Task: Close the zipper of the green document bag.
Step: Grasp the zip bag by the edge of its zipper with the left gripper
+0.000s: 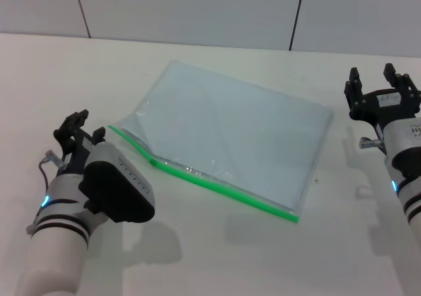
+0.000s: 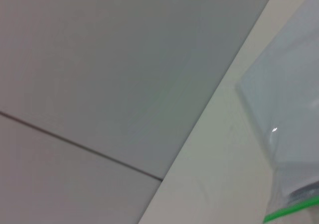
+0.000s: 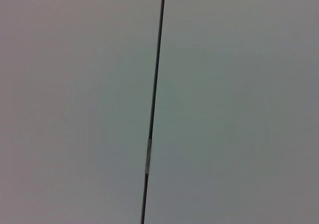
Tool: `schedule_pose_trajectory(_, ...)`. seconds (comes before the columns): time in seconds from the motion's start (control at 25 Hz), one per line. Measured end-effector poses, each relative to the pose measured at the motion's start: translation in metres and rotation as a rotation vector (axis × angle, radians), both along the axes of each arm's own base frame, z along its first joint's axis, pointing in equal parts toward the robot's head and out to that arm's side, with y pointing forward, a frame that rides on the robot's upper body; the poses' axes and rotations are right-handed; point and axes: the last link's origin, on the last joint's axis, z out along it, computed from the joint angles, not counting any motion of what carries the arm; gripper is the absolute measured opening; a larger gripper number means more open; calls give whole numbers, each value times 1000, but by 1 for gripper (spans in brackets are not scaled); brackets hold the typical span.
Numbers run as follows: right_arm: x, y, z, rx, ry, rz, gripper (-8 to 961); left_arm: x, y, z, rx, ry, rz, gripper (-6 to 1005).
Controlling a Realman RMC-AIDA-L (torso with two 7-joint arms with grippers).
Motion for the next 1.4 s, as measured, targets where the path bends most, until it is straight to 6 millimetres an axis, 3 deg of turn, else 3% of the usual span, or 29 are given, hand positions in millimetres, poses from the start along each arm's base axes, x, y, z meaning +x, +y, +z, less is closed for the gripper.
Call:
schedule_pose_trajectory(0.44,1,0,0,2,0,-2,579,0,0,-9,-70,34,19,442)
schedule_pose_trajectory(1.4,1,-1,0,2,0,-4,578,3,3,-7,-124,293,-18,442)
